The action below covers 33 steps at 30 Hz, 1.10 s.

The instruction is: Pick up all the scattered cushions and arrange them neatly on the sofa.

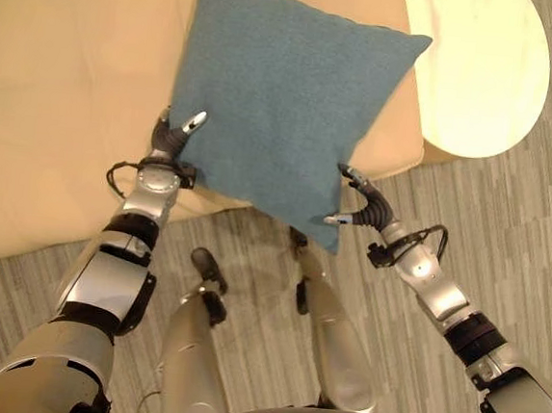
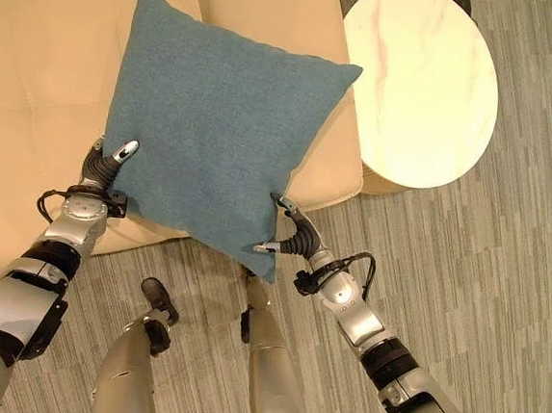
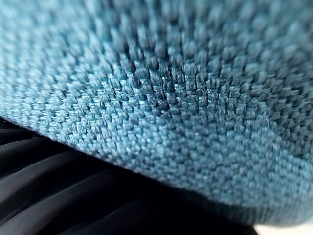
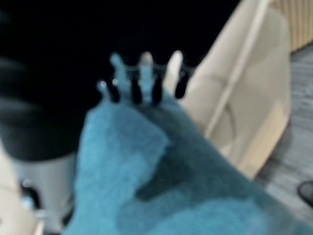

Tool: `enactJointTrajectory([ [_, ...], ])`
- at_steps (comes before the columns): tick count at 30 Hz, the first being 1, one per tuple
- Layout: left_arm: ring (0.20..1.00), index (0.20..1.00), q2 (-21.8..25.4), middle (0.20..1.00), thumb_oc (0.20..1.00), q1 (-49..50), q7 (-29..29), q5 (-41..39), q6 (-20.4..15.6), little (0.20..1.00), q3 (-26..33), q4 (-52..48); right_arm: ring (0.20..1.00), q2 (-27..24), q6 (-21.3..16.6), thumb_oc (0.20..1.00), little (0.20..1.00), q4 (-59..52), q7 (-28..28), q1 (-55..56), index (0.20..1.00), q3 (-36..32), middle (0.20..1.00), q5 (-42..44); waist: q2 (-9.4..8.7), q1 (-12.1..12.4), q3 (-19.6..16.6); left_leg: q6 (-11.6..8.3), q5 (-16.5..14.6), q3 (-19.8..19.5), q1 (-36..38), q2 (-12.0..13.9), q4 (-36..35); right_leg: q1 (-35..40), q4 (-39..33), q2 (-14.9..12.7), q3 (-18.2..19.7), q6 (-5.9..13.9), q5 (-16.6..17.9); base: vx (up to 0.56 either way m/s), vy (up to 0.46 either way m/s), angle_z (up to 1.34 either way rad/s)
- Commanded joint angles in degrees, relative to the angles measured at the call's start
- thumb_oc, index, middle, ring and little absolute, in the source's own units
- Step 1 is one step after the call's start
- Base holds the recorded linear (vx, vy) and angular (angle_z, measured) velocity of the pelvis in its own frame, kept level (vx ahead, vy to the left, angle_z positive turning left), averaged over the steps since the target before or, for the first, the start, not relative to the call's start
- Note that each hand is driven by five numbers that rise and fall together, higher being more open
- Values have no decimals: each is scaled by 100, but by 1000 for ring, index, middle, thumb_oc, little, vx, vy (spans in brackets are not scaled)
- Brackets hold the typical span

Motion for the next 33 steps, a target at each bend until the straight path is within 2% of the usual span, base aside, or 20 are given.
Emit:
enactJointTrajectory([
  [1, 1000, 1000, -843, 1000, 1000, 377, -53, -386, -69, 1000, -368, -177, 1000, 286, -139, 1000, 1000, -45, -121, -386, 1000, 386, 1000, 110, 23, 159, -87, -665, -510, -499, -169, 487, 704, 28, -101, -763, 172, 806, -90, 0, 0, 0],
  [10, 1000, 1000, -1576, 1000, 1000, 763, -22, -948, -246, 1000, -741, -748, 1000, 872, 35, 1000, 1000, 687, -391, -1081, 1000, 936, 1000, 161, 153, 432, 6, -668, -358, -583, -46, 350, 463, 150, -18, -819, 82, 767, -161, -12, -29, 3],
  [11, 570, 570, -1669, 570, 570, 929, -57, -1070, -275, 570, -784, -905, 545, 867, 66, 545, 545, 684, -426, -1102, 545, 924, 545, 182, 172, 488, 13, -668, -315, -612, -1, 312, 411, 210, 8, -835, 61, 748, -196, -35, -93, 12],
  [12, 341, 341, -1697, 341, 341, 1017, -81, -1099, -284, 341, -802, -983, 360, 846, 70, 360, 360, 646, -425, -1086, 360, 914, 360, 182, 181, 504, 12, -662, -299, -630, 42, 297, 353, 245, 25, -848, 48, 744, -220, -32, -90, 11],
  [13, 200, 200, -1711, 200, 200, 1121, -80, -1121, -311, 200, -844, -1137, 200, 788, 79, 200, 200, 604, -441, -1047, 200, 870, 200, 184, 197, 536, 25, -669, -261, -642, 95, 276, 300, 288, 52, -864, 29, 736, -256, -17, -66, 15],
  [16, 200, 200, -1742, 200, 200, 1312, -164, -1167, -298, 200, -839, -1245, 200, 726, 83, 200, 200, 547, -432, -947, 200, 794, 200, 203, 215, 563, 2, -660, -234, -645, 190, 254, 244, 360, 98, -865, 10, 714, -297, -39, -60, 22],
  [17, 200, 200, -1714, 200, 200, 1435, -174, -1198, -298, 200, -795, -1287, 200, 656, 82, 200, 200, 506, -441, -850, 200, 692, 200, 239, 181, 555, -11, -608, -19, -634, 224, 182, 107, 362, 107, -921, 4, 678, -212, -95, -129, 18],
  [21, 200, 200, -1601, 200, 200, 2039, -329, -1237, -253, 200, -620, -1586, 200, 237, 130, 200, 200, 92, -431, -108, 200, 172, 200, 162, 235, 603, -158, -608, 73, -812, 736, 86, -200, 798, 280, -916, -36, 582, -451, -22, -153, 26],
  [22, 200, 200, -1560, 200, 200, 2397, -402, -1292, -258, 200, -550, -1869, 200, 80, 127, 200, 200, -174, -408, 403, 200, -142, 200, 104, 288, 622, -209, -618, 158, -986, 1119, 64, -440, 1137, 493, -891, -80, 548, -687, 34, -201, 52],
  [25, 200, 200, -1534, 200, 200, 2593, -450, -1323, -293, 200, -482, -2134, 200, -8, 93, 200, 200, -308, -395, 686, 200, -350, 200, 51, 344, 628, -247, -642, 264, -1178, 1341, 53, -622, 1344, 667, -825, -64, 508, -880, 11, -140, 40],
  [26, 200, 200, -1505, 200, 200, 2813, -523, -1344, -330, 200, -478, -2455, 200, -79, 50, 200, 200, -460, -378, 1009, 200, -564, 200, -8, 387, 612, -321, -665, 363, -1371, 1535, 51, -812, 1591, 780, -722, -48, 447, -1073, 10, -219, 35],
  [29, 200, 200, -1397, 200, 200, 3144, -658, -1398, -345, 200, -488, -2948, 200, -296, -38, 200, 200, -713, -342, 1636, 200, -1015, 200, -41, 490, 585, -456, -780, 653, -1599, 1715, 108, -1069, 2005, 820, -559, -234, 347, -1348, 20, -191, 78],
  [30, 200, 200, -1398, 200, 200, 3145, -658, -1398, -345, 200, -488, -2948, 200, -296, -38, 200, 200, -713, -342, 1637, 200, -1015, 200, -41, 491, 583, -459, -780, 655, -1600, 1712, 108, -1070, 2003, 819, -559, -236, 347, -1347, 36, -156, 117],
  [31, 200, 200, -1355, 200, 200, 3361, -779, -1431, -357, 200, -483, -3275, 200, -373, -81, 200, 200, -799, -330, 2015, 200, -1271, 200, -61, 576, 565, -546, -868, 780, -1651, 1862, 156, -1266, 2296, 849, -469, -395, 301, -1522, 28, -88, 69],
  [32, 200, 200, -1355, 200, 200, 3362, -778, -1431, -356, 200, -484, -3277, 200, -373, -80, 200, 200, -801, -329, 2017, 200, -1273, 200, -62, 580, 559, -560, -866, 800, -1658, 1847, 154, -1282, 2287, 833, -469, -403, 301, -1504, 49, -160, 81],
  [33, 200, 200, -1297, 200, 200, 3531, -854, -1438, -318, 200, -482, -3548, 200, -455, -104, 200, 200, -918, -315, 2339, 200, -1528, 200, -96, 636, 528, -675, -958, 998, -1564, 1867, 216, -1346, 2522, 797, -425, -624, 232, -1631, 18, -72, 91],
])
